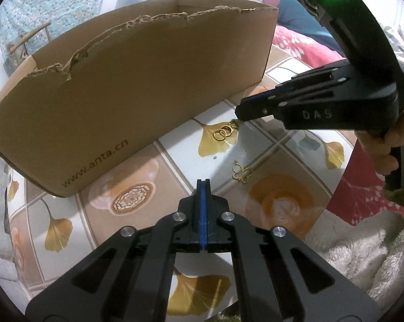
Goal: Organize jewelry
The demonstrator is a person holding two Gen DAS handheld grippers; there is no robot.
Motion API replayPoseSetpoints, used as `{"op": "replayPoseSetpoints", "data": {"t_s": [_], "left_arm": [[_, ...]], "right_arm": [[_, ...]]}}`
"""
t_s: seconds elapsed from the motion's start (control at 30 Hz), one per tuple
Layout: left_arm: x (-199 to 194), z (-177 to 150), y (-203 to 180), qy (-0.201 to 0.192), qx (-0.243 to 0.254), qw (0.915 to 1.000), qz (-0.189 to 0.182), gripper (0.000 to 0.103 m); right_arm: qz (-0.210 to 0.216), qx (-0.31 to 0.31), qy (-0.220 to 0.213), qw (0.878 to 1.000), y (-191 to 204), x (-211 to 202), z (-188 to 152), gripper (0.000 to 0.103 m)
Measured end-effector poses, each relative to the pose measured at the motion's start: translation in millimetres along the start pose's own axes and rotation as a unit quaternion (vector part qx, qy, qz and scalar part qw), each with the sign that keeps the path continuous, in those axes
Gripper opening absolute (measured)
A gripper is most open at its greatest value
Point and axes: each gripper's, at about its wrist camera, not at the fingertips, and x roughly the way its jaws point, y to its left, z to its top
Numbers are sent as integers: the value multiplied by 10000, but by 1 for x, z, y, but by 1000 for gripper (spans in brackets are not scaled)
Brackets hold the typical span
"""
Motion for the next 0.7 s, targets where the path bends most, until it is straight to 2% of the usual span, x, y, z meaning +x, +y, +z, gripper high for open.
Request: {"op": "replayPoseSetpoints", "data": {"t_s": [0.1, 0.23, 0.37, 0.43, 0.5, 0.7], "left_arm": [[0, -1, 1, 10, -29, 10000, -20, 0], [-2, 0, 4, -3, -70, 9999, -74, 0], [-8, 4, 5, -134, -146, 9990, -408, 2], [-10, 5, 4, -163, -218, 9978, -606, 15], [-9, 7, 3, -187, -250, 9970, -701, 24], [1, 15, -8, -71, -46, 9979, -648, 26]], "right_arm": [[-316, -60, 22, 9995, -1, -4, -2, 9], [-509, 126, 76, 9986, -10, -10, -5, 9], [68, 502, -132, 9986, -20, -20, -8, 9], [310, 593, -266, 9974, -23, -27, -9, 9], [468, 633, -361, 9962, -23, -32, -10, 10], [709, 756, -377, 9939, -24, -35, -18, 10]]}}
